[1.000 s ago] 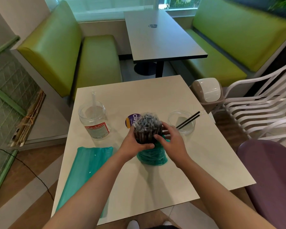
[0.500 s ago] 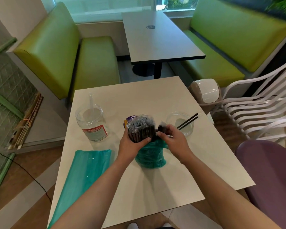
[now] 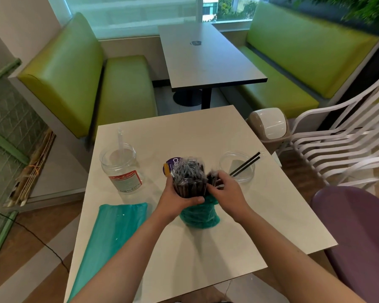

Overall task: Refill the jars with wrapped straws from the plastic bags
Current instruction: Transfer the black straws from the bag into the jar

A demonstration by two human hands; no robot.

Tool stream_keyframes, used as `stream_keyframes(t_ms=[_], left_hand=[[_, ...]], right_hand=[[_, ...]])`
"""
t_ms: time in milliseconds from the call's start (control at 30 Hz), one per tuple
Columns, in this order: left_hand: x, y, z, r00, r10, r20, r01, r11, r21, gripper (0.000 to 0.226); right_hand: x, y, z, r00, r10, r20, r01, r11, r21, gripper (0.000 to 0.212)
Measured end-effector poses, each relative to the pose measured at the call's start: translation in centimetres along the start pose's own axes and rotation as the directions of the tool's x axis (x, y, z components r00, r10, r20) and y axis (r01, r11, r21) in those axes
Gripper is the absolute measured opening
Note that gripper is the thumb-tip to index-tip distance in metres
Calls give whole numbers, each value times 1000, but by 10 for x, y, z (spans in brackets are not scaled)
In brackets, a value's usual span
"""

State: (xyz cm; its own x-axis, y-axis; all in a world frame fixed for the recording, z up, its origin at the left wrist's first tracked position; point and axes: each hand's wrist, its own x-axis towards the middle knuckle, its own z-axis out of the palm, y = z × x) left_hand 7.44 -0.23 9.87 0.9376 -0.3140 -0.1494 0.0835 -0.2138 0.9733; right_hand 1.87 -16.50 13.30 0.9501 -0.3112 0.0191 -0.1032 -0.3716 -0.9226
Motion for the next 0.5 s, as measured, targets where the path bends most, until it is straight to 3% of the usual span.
stream_keyframes(t_ms=[333, 500], left_hand=[[0, 4, 9, 972, 8, -234, -6, 1000, 10, 87], [6, 10, 14, 961, -5, -277, 21, 998, 52, 97]], right_hand=[[-6, -8, -7, 994, 35, 103, -44, 995, 86, 13], [-2, -10, -12, 997, -69, 29, 71, 995, -64, 13]])
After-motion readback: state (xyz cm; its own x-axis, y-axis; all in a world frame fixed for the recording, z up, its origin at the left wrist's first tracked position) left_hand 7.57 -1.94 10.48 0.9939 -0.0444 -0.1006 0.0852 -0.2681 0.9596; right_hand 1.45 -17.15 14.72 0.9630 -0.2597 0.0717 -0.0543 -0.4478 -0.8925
